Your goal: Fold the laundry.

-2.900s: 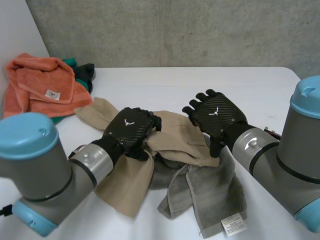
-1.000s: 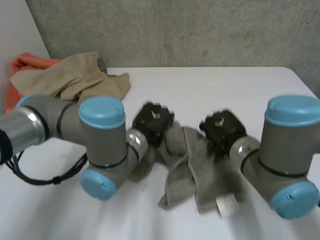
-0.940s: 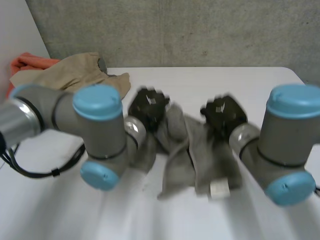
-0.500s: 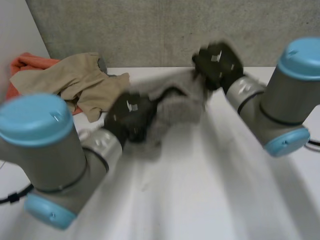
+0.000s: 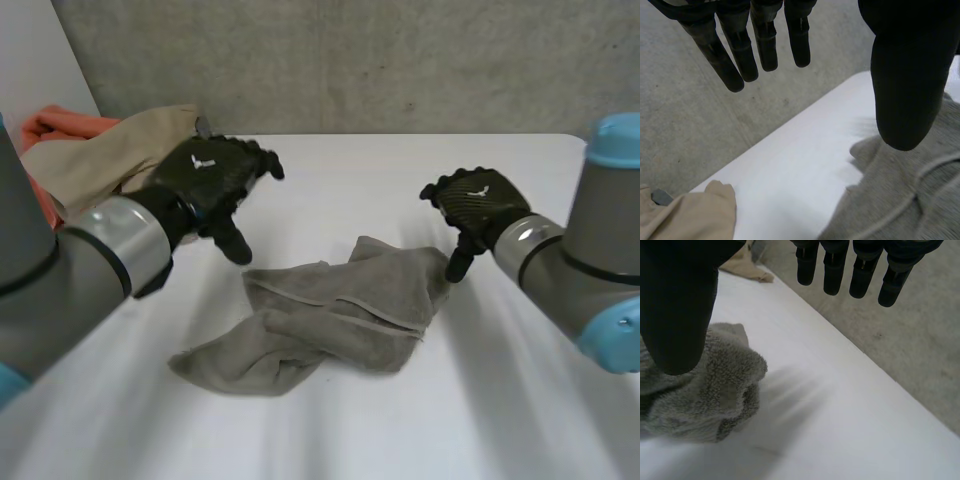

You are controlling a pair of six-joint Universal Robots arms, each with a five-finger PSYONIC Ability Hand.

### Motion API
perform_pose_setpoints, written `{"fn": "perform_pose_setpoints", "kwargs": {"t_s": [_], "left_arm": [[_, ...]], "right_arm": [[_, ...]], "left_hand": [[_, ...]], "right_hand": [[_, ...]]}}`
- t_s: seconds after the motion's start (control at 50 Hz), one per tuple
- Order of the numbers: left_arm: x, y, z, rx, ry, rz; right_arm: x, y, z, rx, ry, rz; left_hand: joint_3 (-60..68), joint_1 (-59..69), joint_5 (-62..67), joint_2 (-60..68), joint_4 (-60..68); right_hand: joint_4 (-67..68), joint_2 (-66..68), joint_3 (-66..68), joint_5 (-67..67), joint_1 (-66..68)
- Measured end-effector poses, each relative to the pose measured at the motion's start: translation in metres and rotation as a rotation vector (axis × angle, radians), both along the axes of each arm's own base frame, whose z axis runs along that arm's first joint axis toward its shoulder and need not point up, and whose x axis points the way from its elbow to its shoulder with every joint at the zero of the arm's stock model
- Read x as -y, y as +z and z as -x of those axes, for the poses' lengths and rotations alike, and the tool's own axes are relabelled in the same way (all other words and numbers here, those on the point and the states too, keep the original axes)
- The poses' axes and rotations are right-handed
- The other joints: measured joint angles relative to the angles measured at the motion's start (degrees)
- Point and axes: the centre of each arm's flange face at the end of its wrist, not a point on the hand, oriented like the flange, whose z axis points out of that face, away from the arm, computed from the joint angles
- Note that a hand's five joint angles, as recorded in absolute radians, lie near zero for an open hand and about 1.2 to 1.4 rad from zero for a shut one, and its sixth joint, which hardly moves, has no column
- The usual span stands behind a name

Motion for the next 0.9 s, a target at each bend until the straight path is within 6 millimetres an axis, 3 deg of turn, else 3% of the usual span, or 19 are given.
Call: {"fn": "perform_pose_setpoints", "kwargs": {"t_s": [0.08,0.18,0.36,0.4,0.5,0.54,0.66,0.76,0.9], "left_arm": [[0.022,-0.012,0.003,0.001,-0.016,-0.046],[0.049,-0.041,0.015,0.044,-0.039,-0.119],[0.077,-0.083,0.041,0.132,-0.084,-0.148],[0.080,-0.090,0.044,0.152,-0.093,-0.155],[0.081,-0.099,0.048,0.187,-0.112,-0.184],[0.079,-0.101,0.049,0.196,-0.117,-0.194],[0.075,-0.100,0.045,0.207,-0.107,-0.208],[0.076,-0.101,0.038,0.208,-0.085,-0.207],[0.080,-0.112,0.034,0.232,-0.077,-0.209]], "right_arm": [[-0.006,-0.003,0.012,0.033,-0.048,-0.109],[-0.018,-0.024,0.020,0.050,-0.086,-0.278],[-0.021,-0.067,0.006,0.107,-0.076,-0.353],[-0.018,-0.073,0.001,0.126,-0.069,-0.338],[-0.011,-0.078,-0.015,0.171,-0.035,-0.279],[-0.011,-0.075,-0.021,0.186,-0.018,-0.251],[-0.014,-0.042,-0.036,0.240,0.047,-0.128],[-0.025,0.017,-0.045,0.288,0.137,0.033],[-0.056,0.089,-0.046,0.324,0.252,0.147]], "left_hand": [[-0.28,0.00,-0.27,-0.28,-0.34],[-0.28,0.00,-0.28,-0.28,-0.34],[-0.28,0.00,-0.27,-0.28,-0.34],[-0.28,0.00,-0.27,-0.28,-0.34],[-0.28,0.00,-0.28,-0.28,-0.34],[-0.29,0.00,-0.37,-0.33,-0.39],[-3.85,-3.82,-3.39,-3.79,-3.57],[-7.21,-7.68,-6.76,-6.98,-6.92],[-10.00,-10.41,-7.97,-10.20,-9.99]], "right_hand": [[0.00,-0.01,0.00,-0.08,0.00],[0.00,-0.01,0.00,-0.08,0.00],[1.43,1.94,1.95,3.43,1.61],[6.86,8.35,7.53,9.38,7.67],[45.51,47.37,46.46,47.26,42.11],[51.60,51.83,51.84,52.68,46.74],[52.70,51.84,52.59,53.60,46.74],[52.71,51.84,52.59,53.60,46.74],[52.73,51.84,52.80,53.60,46.75]]}}
